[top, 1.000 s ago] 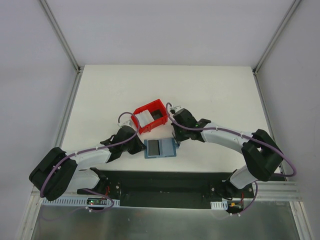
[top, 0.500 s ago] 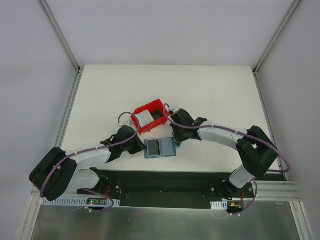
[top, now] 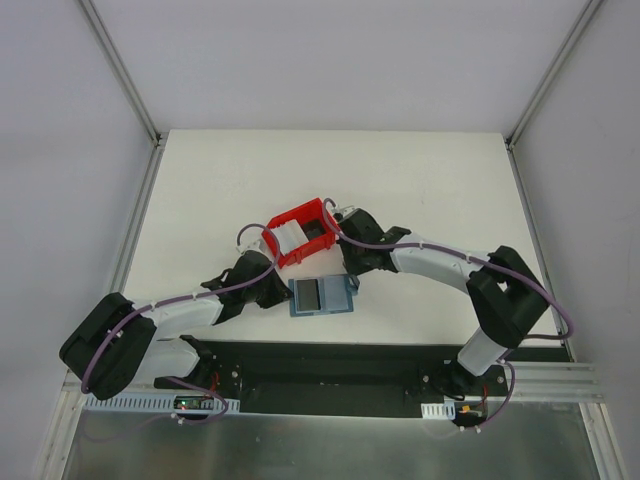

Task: Put the credit cards into the card holder
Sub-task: Turn over the card slot in the card holder.

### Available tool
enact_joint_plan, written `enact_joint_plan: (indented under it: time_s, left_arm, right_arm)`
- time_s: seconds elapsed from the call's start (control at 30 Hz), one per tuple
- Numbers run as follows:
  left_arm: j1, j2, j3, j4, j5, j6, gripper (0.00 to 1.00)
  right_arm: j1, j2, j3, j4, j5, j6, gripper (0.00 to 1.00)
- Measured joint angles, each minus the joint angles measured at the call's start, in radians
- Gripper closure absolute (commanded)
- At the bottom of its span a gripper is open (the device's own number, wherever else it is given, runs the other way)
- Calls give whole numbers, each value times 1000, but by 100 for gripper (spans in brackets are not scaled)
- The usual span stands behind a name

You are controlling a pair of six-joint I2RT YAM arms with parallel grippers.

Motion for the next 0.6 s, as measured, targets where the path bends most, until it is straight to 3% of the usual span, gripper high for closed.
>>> enact_joint_plan:
  time_s: [0.17,0.3,0.47,0.6]
  left_arm:
    - [0,3,2,2,1,0,100]
    - [0,3,2,2,1,0,100]
    - [0,2,2,2,3,0,100]
    - [0,2,2,1,11,0,100]
  right_arm:
    - [0,-15,-4,-11,19,0,99]
    - [-1,-114,-19,-42,19,12,100]
    - [10,-266,-51,-15,-29,106,100]
    - [61,-272,-103,14,-40,207,100]
